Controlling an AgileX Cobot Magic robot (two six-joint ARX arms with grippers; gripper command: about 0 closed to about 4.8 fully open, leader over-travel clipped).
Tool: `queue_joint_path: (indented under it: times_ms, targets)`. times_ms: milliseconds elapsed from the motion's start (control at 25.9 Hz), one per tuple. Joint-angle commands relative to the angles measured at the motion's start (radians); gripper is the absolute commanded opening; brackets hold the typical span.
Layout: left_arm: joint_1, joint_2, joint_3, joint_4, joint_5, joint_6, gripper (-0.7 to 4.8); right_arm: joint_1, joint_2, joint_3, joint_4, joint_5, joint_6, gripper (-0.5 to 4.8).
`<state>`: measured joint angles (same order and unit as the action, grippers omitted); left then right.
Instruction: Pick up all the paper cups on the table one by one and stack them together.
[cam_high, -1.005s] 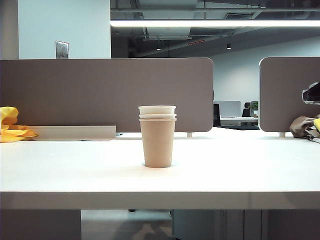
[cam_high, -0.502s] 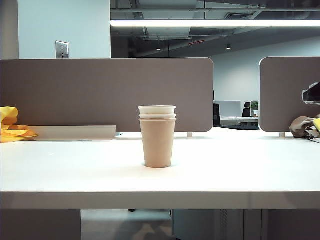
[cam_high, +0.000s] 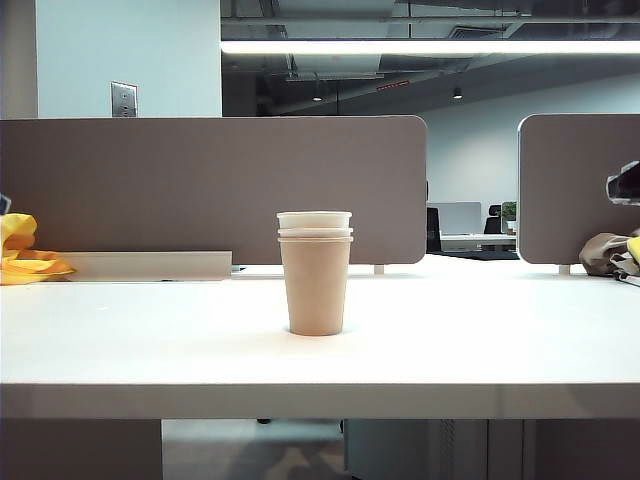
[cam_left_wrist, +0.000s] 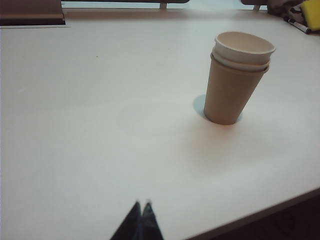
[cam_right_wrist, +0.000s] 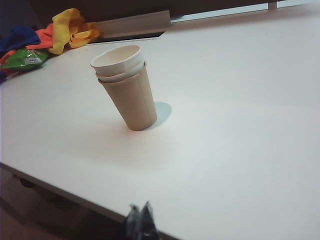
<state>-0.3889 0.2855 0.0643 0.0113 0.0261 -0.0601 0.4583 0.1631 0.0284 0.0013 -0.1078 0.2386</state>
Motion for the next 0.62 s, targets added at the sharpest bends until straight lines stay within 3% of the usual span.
queue_joint_path:
  times_ms: [39, 618]
  targets:
    - [0.001, -0.02, -0.037, 0.056, 0.004, 0.0, -0.05, -0.002, -0.027, -0.019, 0.045, -0.002, 0.001, -0.08]
    - [0.002, -0.228, -0.057, 0.019, 0.003, 0.0, -0.05, -0.003, -0.113, -0.027, 0.047, -0.003, 0.0, -0.08]
